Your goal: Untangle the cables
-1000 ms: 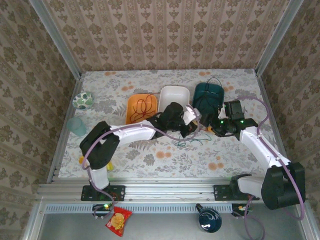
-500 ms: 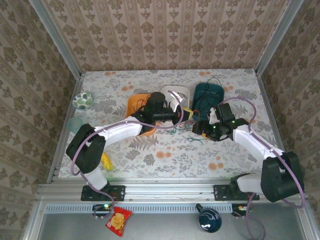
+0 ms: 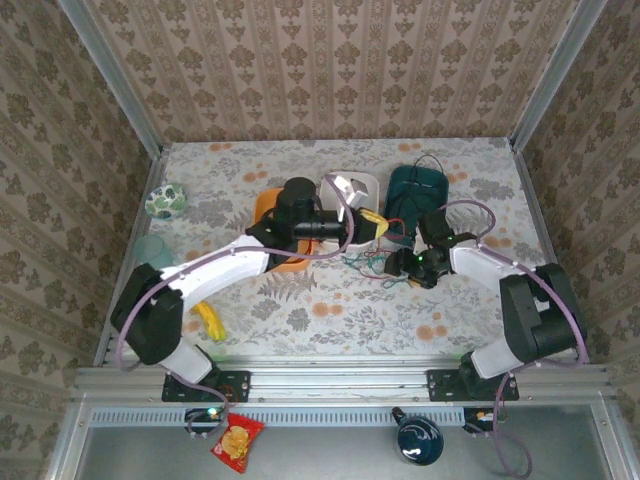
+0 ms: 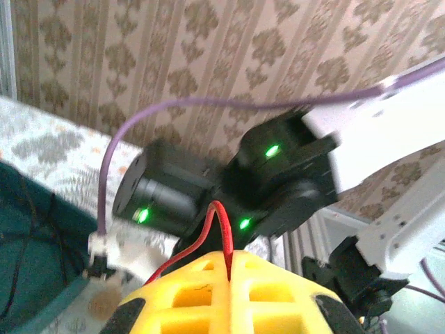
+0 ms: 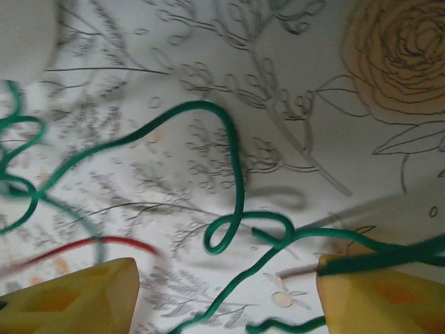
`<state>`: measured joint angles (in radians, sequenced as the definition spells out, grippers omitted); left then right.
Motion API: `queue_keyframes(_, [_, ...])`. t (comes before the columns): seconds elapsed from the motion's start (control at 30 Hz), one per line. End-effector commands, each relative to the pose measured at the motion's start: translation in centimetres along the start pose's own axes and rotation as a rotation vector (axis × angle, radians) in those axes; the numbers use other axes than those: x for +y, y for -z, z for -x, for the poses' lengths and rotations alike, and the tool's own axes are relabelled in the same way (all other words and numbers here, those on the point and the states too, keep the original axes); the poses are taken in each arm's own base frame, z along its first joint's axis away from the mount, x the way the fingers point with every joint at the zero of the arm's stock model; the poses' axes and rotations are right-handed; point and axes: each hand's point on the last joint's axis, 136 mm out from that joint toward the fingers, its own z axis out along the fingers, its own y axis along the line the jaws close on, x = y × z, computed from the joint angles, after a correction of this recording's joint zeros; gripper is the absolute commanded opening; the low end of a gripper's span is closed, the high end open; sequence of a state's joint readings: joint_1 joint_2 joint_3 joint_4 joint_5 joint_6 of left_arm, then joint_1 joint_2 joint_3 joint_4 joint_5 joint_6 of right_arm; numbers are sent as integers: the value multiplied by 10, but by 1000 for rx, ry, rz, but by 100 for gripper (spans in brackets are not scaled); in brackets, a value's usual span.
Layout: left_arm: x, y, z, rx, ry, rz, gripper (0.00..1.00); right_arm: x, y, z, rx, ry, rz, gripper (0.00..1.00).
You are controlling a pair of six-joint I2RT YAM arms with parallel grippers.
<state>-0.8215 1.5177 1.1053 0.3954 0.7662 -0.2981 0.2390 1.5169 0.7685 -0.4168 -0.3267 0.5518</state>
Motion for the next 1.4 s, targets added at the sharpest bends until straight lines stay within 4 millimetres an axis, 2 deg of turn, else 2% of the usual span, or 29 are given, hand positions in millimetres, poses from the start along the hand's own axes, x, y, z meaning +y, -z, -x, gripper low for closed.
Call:
queue_keyframes(0.0, [-26, 23, 46, -101, -72, -50, 0, -20, -6, -5, 12, -3, -95, 69])
queue_keyframes(0.13, [-34, 42, 64, -142, -74, -75, 0, -22, -6, -5, 10, -11, -102, 69])
queue_keyframes(0.3, [-31, 52, 61, -105, -107, -16, 0, -21, 0, -3, -22, -11, -92, 69])
queue_keyframes(0.5, [-40, 89, 102, -221, -204, 61, 0, -20, 4, -1, -42, -7, -76, 69])
queue_keyframes(0.63, [-41, 100, 114, -255, -243, 103, 0, -1, 10, 2, -76, 33, 18, 69])
queue_keyframes(0.7, [-25, 105, 114, -261, -239, 208, 0, 10, 17, 4, -102, 63, 60, 69])
queue_keyframes(0.77, [4, 117, 116, -278, -218, 393, 0, 21, 29, 7, -140, 93, 92, 69])
queue_keyframes(0.9, [50, 150, 114, -253, -184, 687, 0, 42, 49, 11, -197, 148, 153, 69])
queue_keyframes(1.03, [82, 178, 99, -205, -152, 833, 0, 60, 71, 15, -253, 198, 198, 69])
queue_keyframes(1.17, [120, 201, 64, -134, -73, 949, 0, 64, 84, 18, -282, 214, 190, 69])
queue_keyframes(1.27, [160, 219, 15, -62, 65, 1022, 0, 65, 88, 19, -287, 220, 187, 69])
queue_keyframes(1.37, [190, 219, -44, 5, 222, 1009, 0, 65, 89, 20, -288, 221, 182, 69])
